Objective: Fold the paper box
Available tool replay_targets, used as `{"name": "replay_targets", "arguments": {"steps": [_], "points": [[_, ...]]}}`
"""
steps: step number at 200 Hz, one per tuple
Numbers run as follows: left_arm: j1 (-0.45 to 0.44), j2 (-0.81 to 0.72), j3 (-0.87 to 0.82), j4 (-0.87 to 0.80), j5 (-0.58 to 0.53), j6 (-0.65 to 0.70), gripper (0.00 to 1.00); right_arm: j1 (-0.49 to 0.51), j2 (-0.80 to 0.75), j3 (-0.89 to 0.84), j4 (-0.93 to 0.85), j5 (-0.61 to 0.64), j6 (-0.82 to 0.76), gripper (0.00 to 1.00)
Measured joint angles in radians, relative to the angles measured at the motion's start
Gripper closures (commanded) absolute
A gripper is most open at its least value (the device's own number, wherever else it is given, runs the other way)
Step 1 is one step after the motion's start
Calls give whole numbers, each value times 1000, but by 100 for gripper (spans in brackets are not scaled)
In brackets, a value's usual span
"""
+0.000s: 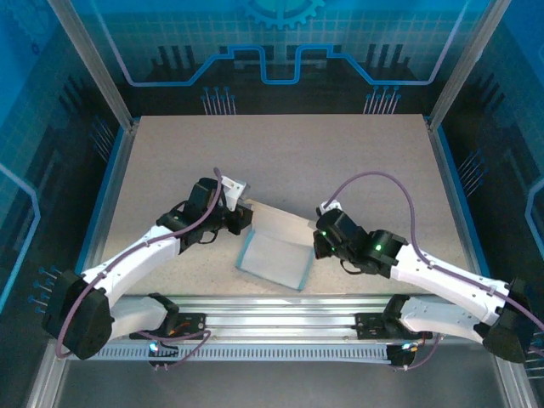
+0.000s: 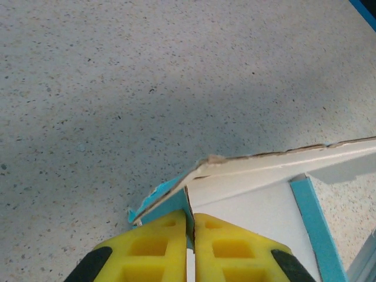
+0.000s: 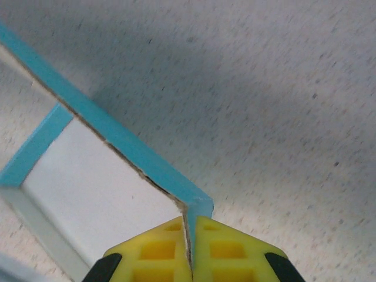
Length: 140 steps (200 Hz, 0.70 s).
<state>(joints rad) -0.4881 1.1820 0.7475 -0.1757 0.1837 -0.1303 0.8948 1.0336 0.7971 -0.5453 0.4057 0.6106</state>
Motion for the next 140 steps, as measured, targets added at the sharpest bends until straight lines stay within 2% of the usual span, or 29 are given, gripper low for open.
{"name": "replay_targets", "arguments": {"steps": [58,99,140], "points": [[-20,2,0,45,-67,-60,89,-137,112,10,203,43,-82,98],[-54,31,-3,90,-122,-83,89,-170,137,-9,331,77,-83,98],[-88,31,-47,124,-154,-89,89,-174,106,-101,415,82,-61,98]]}}
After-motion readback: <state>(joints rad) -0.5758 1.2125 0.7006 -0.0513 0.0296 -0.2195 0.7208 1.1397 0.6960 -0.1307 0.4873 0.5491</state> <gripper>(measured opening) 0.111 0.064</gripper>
